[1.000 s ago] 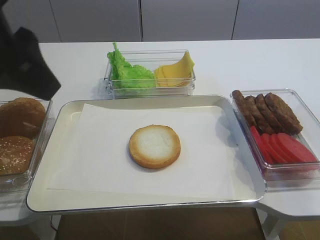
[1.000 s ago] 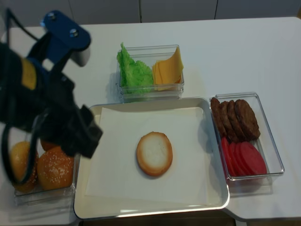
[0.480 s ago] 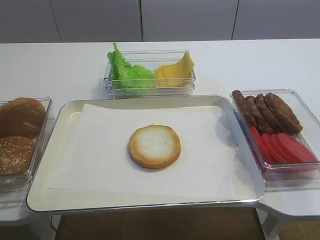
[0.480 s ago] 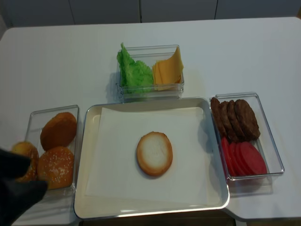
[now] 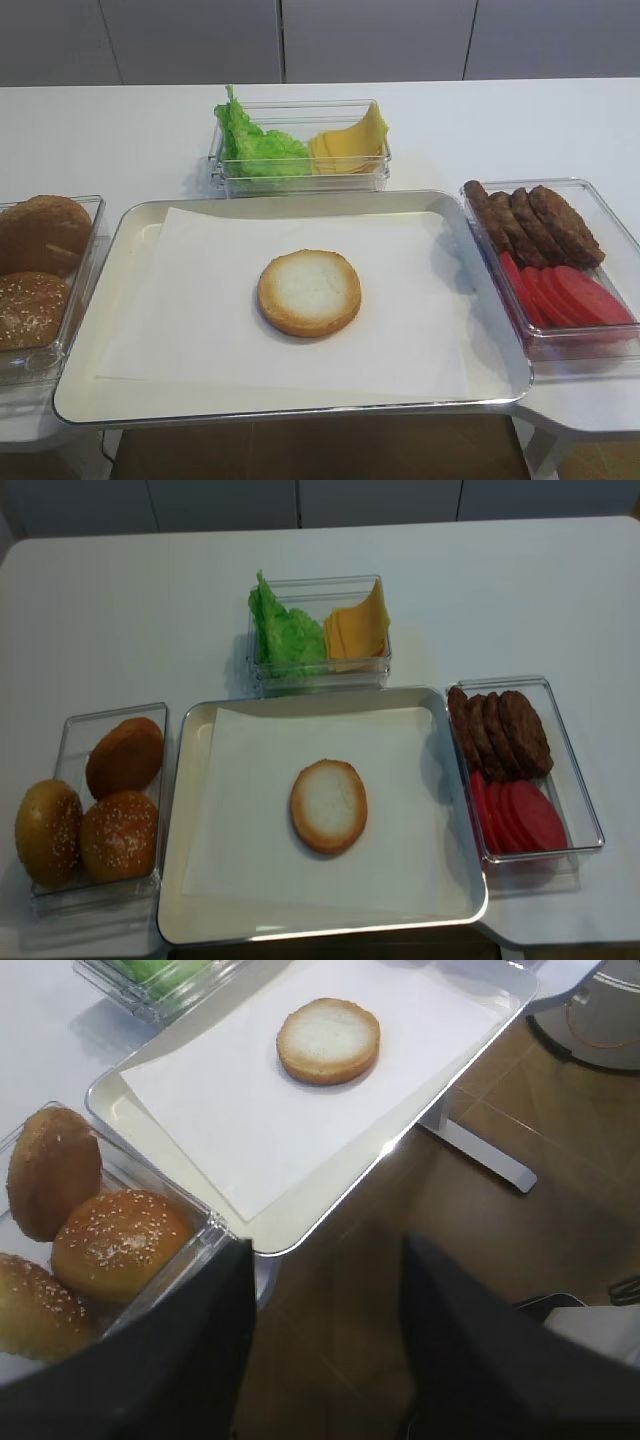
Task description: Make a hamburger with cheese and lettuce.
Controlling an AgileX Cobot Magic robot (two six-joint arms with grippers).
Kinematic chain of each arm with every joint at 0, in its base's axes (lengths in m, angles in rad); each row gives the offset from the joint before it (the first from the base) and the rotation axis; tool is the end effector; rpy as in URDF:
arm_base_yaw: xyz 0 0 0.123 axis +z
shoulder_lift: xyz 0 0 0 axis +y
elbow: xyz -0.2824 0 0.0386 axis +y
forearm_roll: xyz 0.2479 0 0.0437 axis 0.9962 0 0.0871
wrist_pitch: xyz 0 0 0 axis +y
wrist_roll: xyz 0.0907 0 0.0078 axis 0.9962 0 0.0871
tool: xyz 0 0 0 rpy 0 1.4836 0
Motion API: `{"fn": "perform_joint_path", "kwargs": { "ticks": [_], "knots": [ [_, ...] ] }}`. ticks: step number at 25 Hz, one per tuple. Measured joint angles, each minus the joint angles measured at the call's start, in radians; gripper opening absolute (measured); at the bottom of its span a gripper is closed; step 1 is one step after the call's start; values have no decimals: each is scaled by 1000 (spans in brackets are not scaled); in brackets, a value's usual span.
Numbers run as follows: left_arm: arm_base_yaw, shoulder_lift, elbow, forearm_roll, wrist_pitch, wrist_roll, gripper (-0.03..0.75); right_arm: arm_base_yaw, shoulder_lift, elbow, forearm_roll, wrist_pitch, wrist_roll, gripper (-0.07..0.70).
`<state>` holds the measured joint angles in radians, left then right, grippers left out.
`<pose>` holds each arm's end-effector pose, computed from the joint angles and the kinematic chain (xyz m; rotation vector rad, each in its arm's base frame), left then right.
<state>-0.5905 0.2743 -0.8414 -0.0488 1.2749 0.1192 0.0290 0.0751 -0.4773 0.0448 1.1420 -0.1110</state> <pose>-0.0039 -0.0025 0.3537 0.7776 2.0676 -0.3233 0.0044 0.0038 0.2646 -0.1571 2.2168 0.0104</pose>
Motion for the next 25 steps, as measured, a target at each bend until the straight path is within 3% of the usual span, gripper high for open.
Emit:
{"fn": "perform_joint_path", "kwargs": {
  "ticks": [11,16,25],
  "knots": [
    [0,-226,194,-50,4,9,352,0,0,0,0,0,0,619],
    [0,-236,287,-51,-56,62,352,0,0,1,0,0,0,619],
    [0,-276,350,-39,-75,67,352,0,0,1,6,0,2,619]
  ]
}}
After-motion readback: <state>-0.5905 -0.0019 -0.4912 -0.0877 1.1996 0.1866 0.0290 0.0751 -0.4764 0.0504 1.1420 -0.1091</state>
